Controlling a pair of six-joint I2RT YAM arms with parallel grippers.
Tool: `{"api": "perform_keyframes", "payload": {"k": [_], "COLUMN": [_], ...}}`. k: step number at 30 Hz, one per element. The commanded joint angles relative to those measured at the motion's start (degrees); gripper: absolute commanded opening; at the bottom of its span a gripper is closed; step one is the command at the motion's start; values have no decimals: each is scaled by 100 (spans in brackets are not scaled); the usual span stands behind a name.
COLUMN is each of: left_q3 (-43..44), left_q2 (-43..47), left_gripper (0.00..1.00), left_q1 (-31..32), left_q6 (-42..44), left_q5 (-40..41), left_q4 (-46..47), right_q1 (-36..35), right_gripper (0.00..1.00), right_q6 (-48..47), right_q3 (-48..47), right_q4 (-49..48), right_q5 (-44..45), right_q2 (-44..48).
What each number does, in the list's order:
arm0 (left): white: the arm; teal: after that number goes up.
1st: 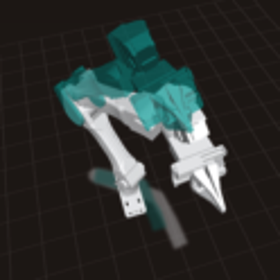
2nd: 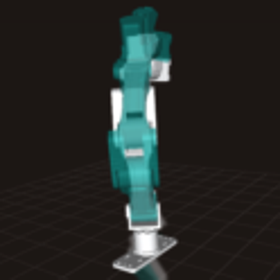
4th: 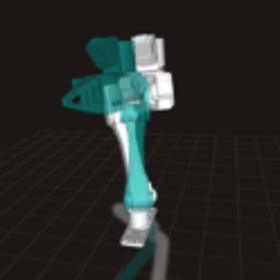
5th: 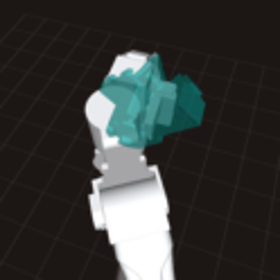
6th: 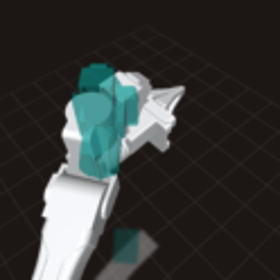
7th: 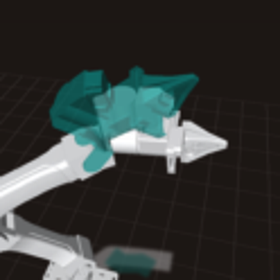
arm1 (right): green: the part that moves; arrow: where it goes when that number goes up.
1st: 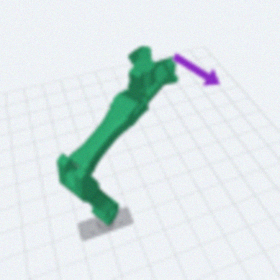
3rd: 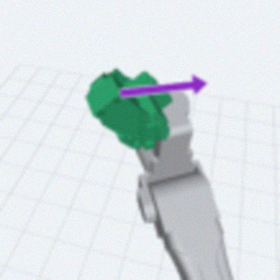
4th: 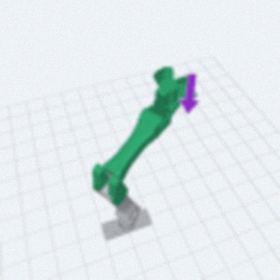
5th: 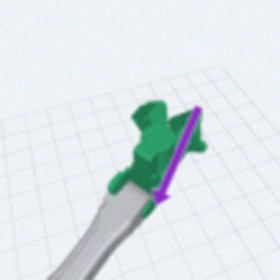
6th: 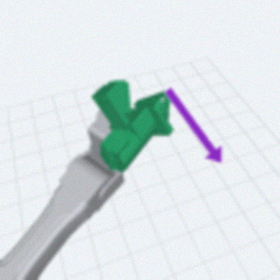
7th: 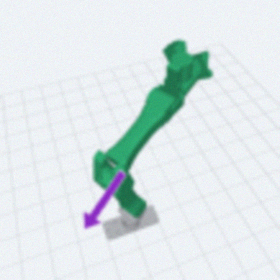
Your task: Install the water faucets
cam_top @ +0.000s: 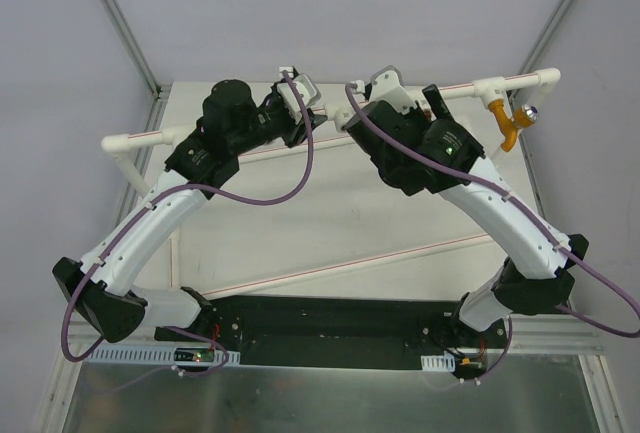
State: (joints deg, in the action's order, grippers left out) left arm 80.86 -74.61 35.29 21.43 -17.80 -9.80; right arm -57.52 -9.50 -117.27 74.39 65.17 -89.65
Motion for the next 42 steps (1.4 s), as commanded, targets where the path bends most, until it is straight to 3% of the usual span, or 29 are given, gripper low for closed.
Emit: {"api": "perform_keyframes", "payload": {"k": [1,5,7,10,11,15,25,35,42], "left_q3": [-650,-633,-642,-642,-642,-642,-659,-659,-668], "left_q2": [-616,-634,-643,-643,-643,-634,-581,-572,-555], "left_gripper": [5,5,5,5,5,5,5,5,5], "left_q1": [22,22,22,22,22,22,40,48,57], "left_q6": [-570,-570,-579,-579,-579,-579,-570,-570,-552], "left_q5": [128,119,119,119,110,119,145,172,181], "left_q4": [-2737,-2737,-2737,-2737,-2737,-2737,-2737,-2737,-2737], "right_q1": [-5,21,56,100,135,416,2155,3307,3826], "right_gripper": [84,70,51,7,0,0,0,0,0], "right_q6": [158,194,185,325,421,1140,1872,2390,3154], "right_q3": [46,73,82,90,143,240,1664,1699,2313], "right_q4": [471,497,506,585,603,892,-645,-996,-1988], "right_q5": [155,-47,-179,-382,-399,-810,-5238,-7841,-9169], "right_q2": [237,272,272,263,263,281,1564,1424,1608]}}
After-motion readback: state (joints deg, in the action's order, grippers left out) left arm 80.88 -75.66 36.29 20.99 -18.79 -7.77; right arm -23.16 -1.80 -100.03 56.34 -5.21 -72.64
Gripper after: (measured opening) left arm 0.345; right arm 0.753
